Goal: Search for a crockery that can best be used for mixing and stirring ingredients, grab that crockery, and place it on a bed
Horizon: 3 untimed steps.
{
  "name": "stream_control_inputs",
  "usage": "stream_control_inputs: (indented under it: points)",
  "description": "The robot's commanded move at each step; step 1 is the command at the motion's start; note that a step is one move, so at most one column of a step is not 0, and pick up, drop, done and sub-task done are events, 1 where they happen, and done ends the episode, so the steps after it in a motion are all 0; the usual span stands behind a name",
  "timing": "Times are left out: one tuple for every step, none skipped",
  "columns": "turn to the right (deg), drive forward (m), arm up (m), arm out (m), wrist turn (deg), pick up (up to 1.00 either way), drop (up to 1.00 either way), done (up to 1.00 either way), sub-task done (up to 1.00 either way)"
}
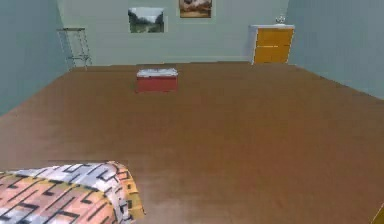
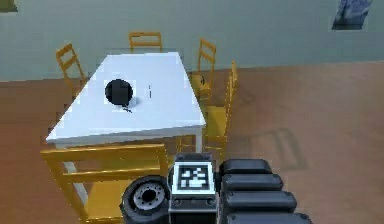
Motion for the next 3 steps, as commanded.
stream_control_inputs:
  points:
    - [45.0,0.0,0.0,0.0,0.0,0.0,0.0,0.0,0.0]
    - [33.0,0.0,0.0,0.0,0.0,0.0,0.0,0.0,0.0]
    - [0.0,0.1,0.0,0.0,0.0,0.0,0.0,0.0,0.0]
